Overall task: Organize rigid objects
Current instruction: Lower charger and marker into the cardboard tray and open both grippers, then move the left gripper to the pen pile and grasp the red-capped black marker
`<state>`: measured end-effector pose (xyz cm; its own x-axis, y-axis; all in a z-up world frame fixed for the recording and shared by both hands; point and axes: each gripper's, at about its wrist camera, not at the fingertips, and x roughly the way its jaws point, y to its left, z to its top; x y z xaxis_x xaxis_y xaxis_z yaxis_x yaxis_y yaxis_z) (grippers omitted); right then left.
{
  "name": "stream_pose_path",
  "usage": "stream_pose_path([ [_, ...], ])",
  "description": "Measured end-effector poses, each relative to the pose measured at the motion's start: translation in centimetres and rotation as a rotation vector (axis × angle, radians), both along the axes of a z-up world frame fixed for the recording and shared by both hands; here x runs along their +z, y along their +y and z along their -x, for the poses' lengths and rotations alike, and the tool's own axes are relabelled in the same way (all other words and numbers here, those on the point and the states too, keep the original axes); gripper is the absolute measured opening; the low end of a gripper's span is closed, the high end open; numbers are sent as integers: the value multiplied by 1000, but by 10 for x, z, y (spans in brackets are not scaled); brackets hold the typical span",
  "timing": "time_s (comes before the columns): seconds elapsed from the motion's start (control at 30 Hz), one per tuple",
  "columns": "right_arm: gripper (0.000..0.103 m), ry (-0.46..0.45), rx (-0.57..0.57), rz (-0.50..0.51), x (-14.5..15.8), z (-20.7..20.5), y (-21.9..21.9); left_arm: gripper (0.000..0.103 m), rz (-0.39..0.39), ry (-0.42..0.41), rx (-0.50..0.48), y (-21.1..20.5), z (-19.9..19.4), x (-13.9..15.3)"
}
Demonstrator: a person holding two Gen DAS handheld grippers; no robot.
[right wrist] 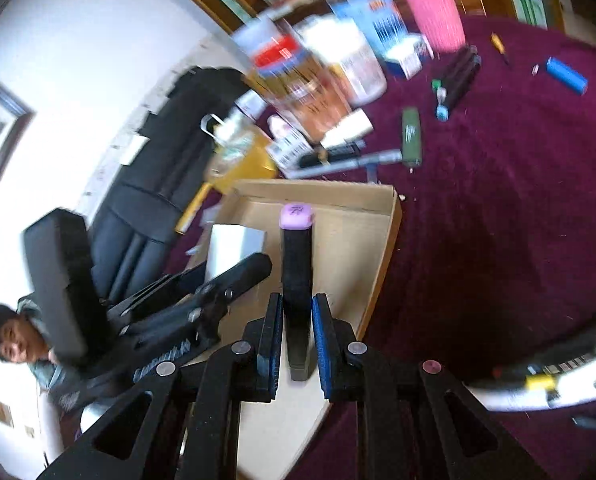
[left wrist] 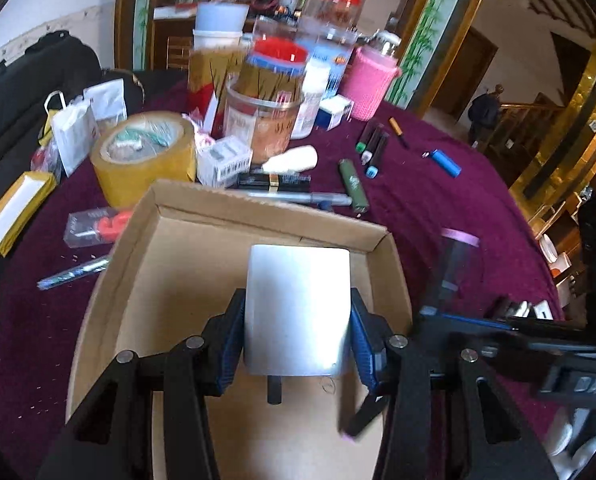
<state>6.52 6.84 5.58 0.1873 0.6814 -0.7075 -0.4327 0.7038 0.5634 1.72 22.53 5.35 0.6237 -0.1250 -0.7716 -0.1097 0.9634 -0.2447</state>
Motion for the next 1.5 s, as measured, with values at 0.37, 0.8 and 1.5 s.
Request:
stream_pose_path([
  [0.37, 43, -44, -71, 63, -6, -9, -8, 66, 27, -33, 38, 5, 7, 6],
  [0.8, 102, -708, -538, 257, 85, 106, -188, 83, -79, -295, -135, -92, 80, 82],
  [1.5, 102, -385, -728, 178, -27, 74, -325, 82, -417, -25, -492, -254, 6, -29],
])
